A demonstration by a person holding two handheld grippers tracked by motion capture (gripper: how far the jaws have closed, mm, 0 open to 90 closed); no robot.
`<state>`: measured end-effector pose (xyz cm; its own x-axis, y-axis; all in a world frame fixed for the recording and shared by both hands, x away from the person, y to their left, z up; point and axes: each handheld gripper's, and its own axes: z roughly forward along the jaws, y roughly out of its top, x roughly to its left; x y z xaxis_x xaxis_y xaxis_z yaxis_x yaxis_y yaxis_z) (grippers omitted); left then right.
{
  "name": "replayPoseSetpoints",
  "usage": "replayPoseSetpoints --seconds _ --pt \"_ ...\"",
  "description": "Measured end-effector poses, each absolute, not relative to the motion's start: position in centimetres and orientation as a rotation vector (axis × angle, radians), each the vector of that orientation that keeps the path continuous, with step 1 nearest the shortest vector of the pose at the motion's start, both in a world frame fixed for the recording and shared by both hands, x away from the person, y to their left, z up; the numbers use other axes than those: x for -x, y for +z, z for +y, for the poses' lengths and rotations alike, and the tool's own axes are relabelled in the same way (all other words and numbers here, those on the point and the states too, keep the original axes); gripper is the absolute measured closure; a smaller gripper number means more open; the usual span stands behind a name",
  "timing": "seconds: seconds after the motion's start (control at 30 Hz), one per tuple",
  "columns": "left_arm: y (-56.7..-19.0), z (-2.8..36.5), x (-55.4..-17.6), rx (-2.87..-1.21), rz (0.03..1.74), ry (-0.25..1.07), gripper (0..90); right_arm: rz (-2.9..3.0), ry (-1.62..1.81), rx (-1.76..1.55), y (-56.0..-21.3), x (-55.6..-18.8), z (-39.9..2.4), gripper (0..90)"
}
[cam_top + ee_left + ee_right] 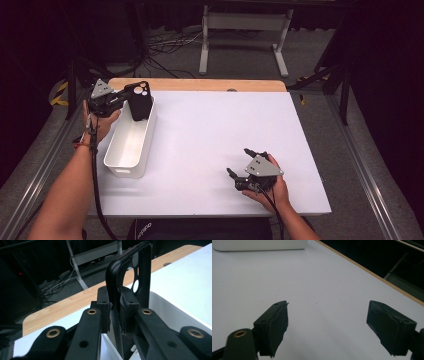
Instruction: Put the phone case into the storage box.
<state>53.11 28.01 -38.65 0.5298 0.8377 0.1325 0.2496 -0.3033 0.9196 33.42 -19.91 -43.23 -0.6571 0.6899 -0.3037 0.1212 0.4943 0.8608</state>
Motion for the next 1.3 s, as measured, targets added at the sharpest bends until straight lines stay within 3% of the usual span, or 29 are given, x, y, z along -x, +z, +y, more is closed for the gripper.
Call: replayPoseSetpoints --seconds 0.53,1.3 --pt "-39.6 27.8 -54.4 -1.838 0.99 0.835 76.0 2.109 1.136 -0.651 -43.4 -33.6 -20.0 18.5" --pt "-39.4 28.6 -53.7 -1.793 1.009 0.787 73.4 2.112 1.14 -0.636 -43.3 -33.5 -19.8 19.7"
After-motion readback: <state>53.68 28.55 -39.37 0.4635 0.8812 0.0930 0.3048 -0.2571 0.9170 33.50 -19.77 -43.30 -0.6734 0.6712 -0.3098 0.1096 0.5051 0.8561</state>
